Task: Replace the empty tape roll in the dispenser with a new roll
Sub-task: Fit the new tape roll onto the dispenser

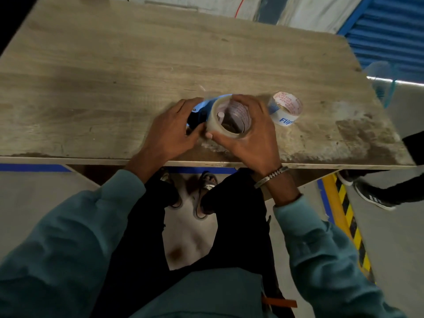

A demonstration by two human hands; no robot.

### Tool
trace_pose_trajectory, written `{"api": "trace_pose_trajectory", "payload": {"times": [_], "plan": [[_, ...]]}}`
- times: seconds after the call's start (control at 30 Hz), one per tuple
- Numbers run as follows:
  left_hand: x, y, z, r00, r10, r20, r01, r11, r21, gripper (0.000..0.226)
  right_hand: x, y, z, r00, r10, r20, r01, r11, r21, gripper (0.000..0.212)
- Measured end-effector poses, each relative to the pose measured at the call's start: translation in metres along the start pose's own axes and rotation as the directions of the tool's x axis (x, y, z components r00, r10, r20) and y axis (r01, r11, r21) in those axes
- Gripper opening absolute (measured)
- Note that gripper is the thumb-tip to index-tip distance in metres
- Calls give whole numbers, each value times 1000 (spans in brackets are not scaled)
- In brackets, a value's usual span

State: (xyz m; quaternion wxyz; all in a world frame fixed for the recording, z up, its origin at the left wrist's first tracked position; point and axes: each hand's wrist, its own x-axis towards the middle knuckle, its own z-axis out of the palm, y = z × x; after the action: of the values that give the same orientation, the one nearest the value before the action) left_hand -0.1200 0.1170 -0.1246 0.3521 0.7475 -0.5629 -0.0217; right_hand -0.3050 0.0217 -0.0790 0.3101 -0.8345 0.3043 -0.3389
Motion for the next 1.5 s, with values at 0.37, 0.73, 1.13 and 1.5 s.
{"api": "trace_pose_trajectory", "payload": {"times": [0.37,0.73,1.13,1.5], "plan": [[6,-16,2,991,-135,-11,124,934,-335,76,-1,16,-4,982,54,179,-76,989,124,105],[10,6,-12,1000,16,24,-8,954,-298,81,-16,21,8,979,73,189,-87,994,67,106],[46,31,-36,880,208,427,-178,978,-109,52,-11,28,-6,964,58,260,-99,984,147,87],[69,34,-56,847,248,471,-263,964,-34,11,-13,27,-14,953,50,300,-98,984,147,89]]}}
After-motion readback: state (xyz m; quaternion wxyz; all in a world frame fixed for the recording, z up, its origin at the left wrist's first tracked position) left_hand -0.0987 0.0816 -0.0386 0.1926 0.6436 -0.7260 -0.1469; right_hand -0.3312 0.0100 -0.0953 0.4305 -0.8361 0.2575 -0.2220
